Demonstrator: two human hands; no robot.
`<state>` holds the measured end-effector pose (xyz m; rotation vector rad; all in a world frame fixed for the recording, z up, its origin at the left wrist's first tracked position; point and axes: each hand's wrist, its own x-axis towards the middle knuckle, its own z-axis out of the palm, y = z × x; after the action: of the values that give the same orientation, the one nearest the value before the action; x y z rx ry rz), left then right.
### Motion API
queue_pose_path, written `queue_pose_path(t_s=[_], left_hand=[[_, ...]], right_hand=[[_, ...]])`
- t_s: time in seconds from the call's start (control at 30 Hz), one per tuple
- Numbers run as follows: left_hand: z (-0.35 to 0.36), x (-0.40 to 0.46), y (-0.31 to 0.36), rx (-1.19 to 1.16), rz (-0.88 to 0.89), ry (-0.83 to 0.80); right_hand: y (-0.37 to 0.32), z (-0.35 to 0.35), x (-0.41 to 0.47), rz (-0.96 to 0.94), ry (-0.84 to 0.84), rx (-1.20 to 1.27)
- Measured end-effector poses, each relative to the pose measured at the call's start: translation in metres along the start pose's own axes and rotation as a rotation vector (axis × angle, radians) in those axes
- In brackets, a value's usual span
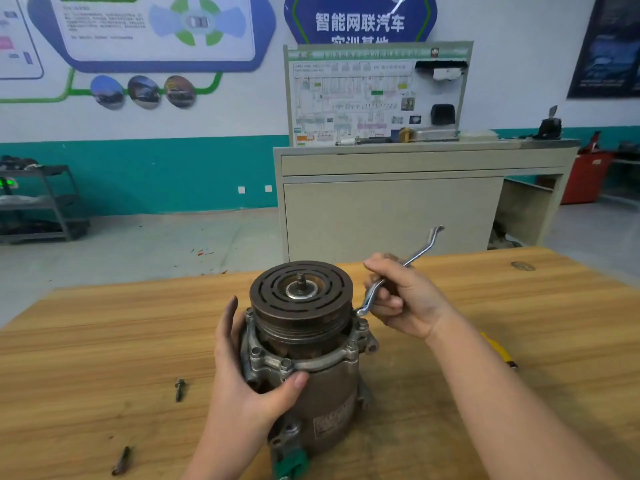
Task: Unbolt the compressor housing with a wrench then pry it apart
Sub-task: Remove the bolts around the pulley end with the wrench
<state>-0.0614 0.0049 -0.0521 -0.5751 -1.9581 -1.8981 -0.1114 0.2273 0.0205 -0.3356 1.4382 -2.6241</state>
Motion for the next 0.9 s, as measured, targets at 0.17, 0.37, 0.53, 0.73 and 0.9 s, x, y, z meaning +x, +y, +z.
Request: queue_pose_path(t_s=[0.17, 0.37, 0.53, 0.73, 0.9], left_hand=[[0.001, -0.001, -0.003, 0.016, 0.014, 0.034], [0.0, -0.002, -0.002, 0.035, 0.002, 0.051], [0.0, -0.004, 0.002, 0.047, -0.014, 0.052], [0.0, -0.005, 0.005, 0.069, 0.008, 0.048], [0.0, -0.004, 0.003, 0.063, 0.011, 0.06]], right_hand=[[0.002, 0.002, -0.04, -0.418, 0.296, -0.175], [0.017, 0.019, -0.067, -0.655, 0.401, -0.659], [0.033, 0.036, -0.073, -0.885, 0.441, -1.01], [0.035, 0.051, -0.078, -0.902, 0.514, -1.207], [0.038, 0.078, -0.079, -0.839, 0.616, -1.465]])
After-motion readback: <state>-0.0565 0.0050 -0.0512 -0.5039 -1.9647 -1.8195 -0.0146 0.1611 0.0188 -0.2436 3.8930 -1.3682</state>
